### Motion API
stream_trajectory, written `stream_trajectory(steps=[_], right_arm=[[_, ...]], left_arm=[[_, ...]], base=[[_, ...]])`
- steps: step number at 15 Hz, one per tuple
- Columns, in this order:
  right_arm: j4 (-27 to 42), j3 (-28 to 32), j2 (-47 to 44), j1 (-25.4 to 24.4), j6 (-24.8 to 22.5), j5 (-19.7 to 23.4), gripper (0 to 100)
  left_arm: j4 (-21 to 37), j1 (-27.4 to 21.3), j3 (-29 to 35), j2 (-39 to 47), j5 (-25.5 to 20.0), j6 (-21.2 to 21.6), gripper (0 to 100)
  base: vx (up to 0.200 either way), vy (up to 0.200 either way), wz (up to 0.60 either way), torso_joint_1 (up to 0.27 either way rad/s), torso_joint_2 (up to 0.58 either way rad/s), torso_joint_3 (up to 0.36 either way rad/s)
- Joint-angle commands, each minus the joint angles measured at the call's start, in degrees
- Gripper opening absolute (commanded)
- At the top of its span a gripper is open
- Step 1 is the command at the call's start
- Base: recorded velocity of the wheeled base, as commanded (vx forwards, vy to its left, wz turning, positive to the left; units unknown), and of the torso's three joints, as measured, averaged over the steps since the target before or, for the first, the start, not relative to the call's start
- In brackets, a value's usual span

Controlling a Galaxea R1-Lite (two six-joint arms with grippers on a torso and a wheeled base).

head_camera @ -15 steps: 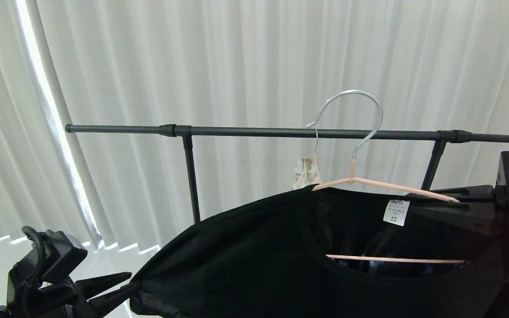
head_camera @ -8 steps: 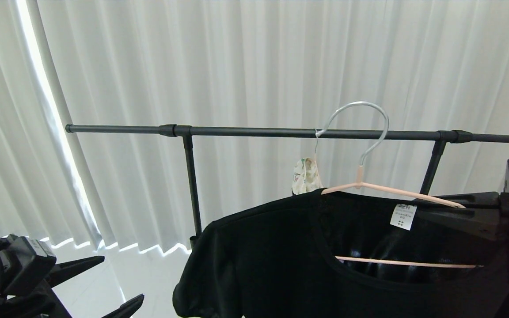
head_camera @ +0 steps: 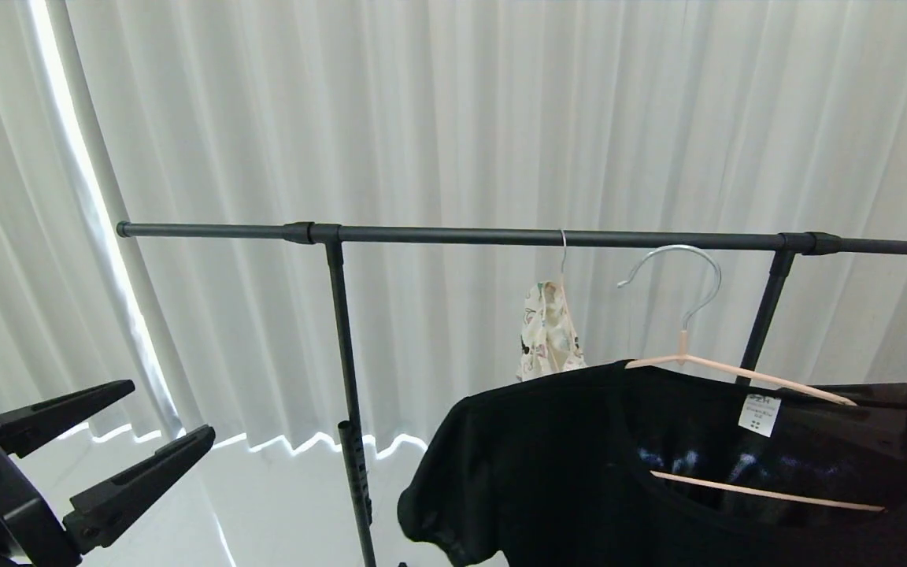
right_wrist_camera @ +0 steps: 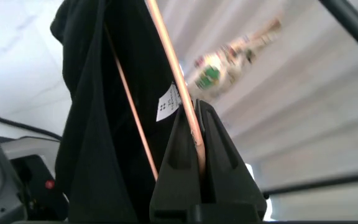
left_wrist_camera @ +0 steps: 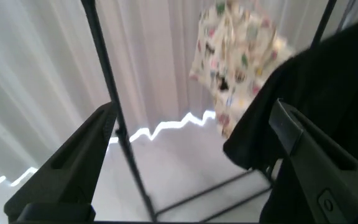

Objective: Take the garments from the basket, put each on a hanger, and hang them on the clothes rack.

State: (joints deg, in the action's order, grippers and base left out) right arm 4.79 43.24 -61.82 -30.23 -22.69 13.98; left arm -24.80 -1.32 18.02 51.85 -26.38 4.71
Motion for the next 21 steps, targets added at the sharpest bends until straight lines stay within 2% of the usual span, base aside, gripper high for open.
stream_trajectory(steps=[1,4,5,6,8,12,14,18,21], right_arm=[[0.22,-3.69,2.67,6.33,-0.25,-0.18,0],[0.39,-8.96,4.6,16.87,-0.25,-3.26,0],[0.39,-10.19,5.13,18.81,-0.25,-4.31,0],[0.31,-12.65,6.36,22.94,-0.25,-6.07,0],[0.31,-14.68,7.85,28.04,-0.25,-6.78,0],[0.39,-17.4,8.64,34.98,-0.25,-6.86,0],[0.39,-17.75,8.64,38.41,-0.25,-6.86,0],[0.31,-17.75,8.64,42.19,-0.25,-6.86,0],[-1.63,-17.31,8.29,42.63,0.71,-4.93,0]], left_arm=[[0.8,1.4,-0.35,2.56,3.53,1.01,100],[0.98,8.52,-1.85,8.8,7.22,16.21,100],[0.98,8.79,-1.49,9.85,7.4,17.44,100],[0.89,8.79,-0.62,11.0,7.48,17.53,100],[0.89,8.79,-0.44,11.43,7.48,17.62,100],[0.98,8.79,-1.05,11.35,7.84,17.88,100],[0.89,8.79,-1.23,11.26,10.3,17.88,100],[0.89,8.79,-1.41,11.35,12.23,17.88,100],[0.89,8.79,-1.41,11.08,12.23,17.88,100]], base=[[0.0,0.0,0.0,0.0,0.0,0.0],[0.0,0.0,0.0,0.0,0.0,0.0],[0.0,0.0,0.0,0.0,0.0,0.0],[0.0,0.0,0.0,0.0,0.0,0.0],[0.0,0.0,0.0,0.0,0.0,0.0],[0.0,0.0,0.0,0.0,0.0,0.0],[0.0,0.0,0.0,0.0,0.0,0.0],[0.0,0.0,0.0,0.0,0.0,0.0],[0.0,0.0,0.0,0.0,0.0,0.0]])
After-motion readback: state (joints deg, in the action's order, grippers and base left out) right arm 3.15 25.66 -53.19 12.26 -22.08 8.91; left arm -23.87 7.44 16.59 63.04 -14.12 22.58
